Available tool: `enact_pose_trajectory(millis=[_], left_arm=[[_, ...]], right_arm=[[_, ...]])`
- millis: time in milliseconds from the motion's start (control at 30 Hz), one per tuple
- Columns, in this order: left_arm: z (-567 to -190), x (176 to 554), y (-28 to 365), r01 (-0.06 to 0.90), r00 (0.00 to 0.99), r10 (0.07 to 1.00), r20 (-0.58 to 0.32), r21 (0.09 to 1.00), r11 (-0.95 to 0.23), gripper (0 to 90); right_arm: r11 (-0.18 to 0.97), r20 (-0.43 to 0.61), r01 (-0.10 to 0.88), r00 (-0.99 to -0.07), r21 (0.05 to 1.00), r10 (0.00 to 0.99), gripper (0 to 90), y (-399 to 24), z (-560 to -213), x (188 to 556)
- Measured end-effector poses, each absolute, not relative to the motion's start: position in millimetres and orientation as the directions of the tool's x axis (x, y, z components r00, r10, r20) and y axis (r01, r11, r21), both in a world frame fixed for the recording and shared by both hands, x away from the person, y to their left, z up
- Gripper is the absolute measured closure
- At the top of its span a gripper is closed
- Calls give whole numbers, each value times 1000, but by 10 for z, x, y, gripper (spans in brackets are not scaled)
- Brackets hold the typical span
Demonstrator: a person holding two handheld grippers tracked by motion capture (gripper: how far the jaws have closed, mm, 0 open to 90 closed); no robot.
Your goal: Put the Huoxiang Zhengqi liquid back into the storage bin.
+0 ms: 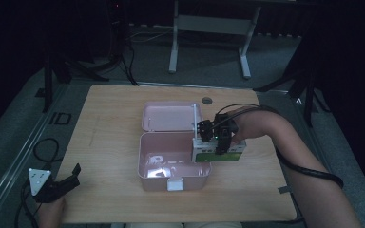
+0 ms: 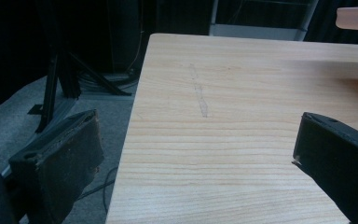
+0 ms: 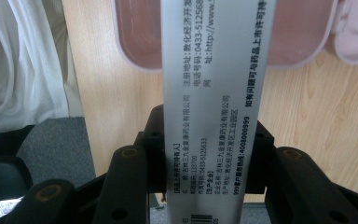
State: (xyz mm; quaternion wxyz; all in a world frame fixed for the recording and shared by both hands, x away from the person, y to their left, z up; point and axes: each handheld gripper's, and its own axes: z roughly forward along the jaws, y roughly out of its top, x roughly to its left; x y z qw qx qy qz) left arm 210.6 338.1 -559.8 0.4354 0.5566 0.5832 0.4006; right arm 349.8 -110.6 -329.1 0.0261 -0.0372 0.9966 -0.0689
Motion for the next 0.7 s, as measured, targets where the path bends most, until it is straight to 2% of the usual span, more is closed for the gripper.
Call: enact_pose_trajectory(millis=[700], left_arm=[[-5596, 2104, 3389, 299, 1, 998, -66, 952, 63, 16]], right_arm=[[984, -49, -117, -991, -135, -125, 626, -513, -3378, 3416]])
